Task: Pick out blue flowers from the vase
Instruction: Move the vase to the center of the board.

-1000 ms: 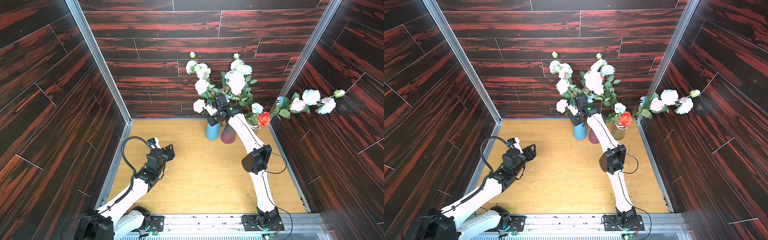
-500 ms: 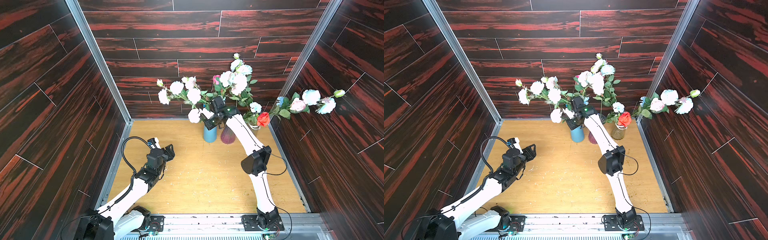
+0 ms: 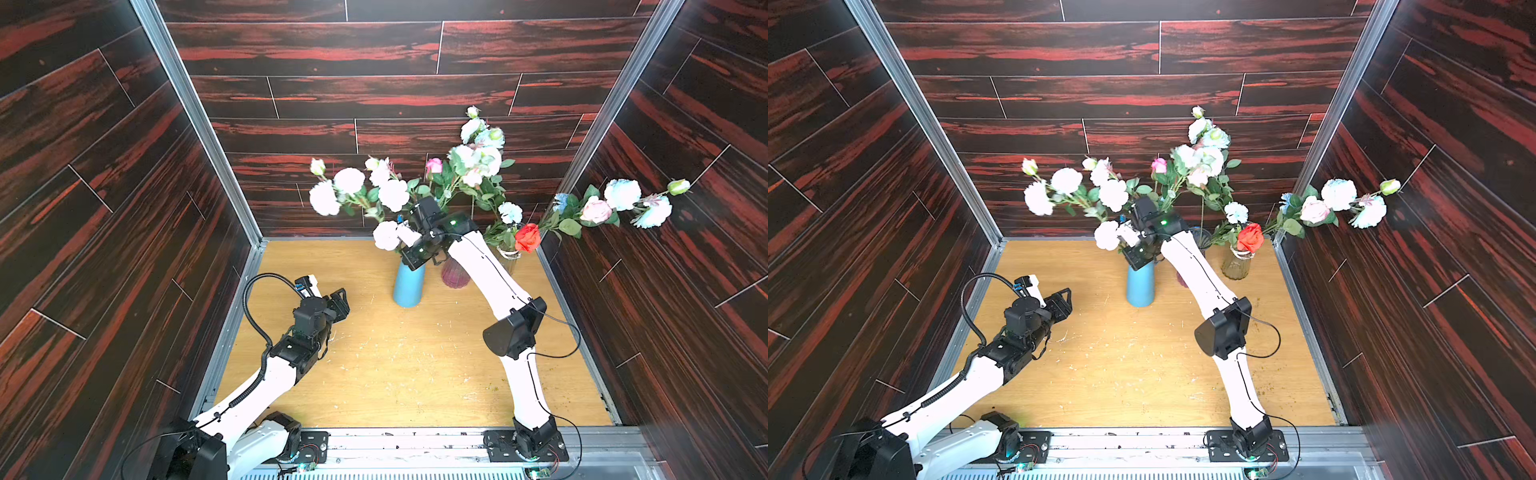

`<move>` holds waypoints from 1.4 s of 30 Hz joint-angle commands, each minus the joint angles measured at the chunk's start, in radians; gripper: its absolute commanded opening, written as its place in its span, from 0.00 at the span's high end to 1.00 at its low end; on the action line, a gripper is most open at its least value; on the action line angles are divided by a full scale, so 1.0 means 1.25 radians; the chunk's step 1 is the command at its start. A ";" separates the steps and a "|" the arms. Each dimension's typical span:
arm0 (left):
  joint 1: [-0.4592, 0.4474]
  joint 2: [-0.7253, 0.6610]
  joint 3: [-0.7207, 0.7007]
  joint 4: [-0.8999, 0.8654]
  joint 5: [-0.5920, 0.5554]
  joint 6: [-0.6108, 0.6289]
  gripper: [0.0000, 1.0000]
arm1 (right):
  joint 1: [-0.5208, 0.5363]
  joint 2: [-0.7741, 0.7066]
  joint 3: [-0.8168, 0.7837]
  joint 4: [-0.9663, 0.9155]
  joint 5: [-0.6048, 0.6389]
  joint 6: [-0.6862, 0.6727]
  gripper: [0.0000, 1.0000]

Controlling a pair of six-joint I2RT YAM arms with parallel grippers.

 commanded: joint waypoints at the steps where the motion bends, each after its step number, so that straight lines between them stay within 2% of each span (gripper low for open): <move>1: 0.003 -0.021 0.006 0.009 -0.009 0.011 0.38 | 0.046 -0.107 -0.017 0.052 0.033 -0.002 1.00; 9: 0.003 -0.028 -0.001 0.015 -0.012 0.012 0.39 | 0.149 -0.218 -0.199 0.140 0.136 0.019 1.00; 16: 0.003 -0.035 -0.007 0.020 -0.012 0.012 0.39 | 0.218 -0.260 -0.290 0.181 0.198 0.039 1.00; 23: 0.003 -0.023 -0.001 0.032 0.012 0.025 0.39 | 0.228 -0.349 -0.430 0.264 0.181 0.063 1.00; 32: 0.001 -0.002 0.009 0.047 0.038 0.036 0.39 | 0.229 -0.353 -0.450 0.271 0.197 0.056 1.00; 42: -0.002 0.019 0.019 0.058 0.055 0.043 0.39 | 0.228 -0.393 -0.532 0.306 0.166 0.071 0.97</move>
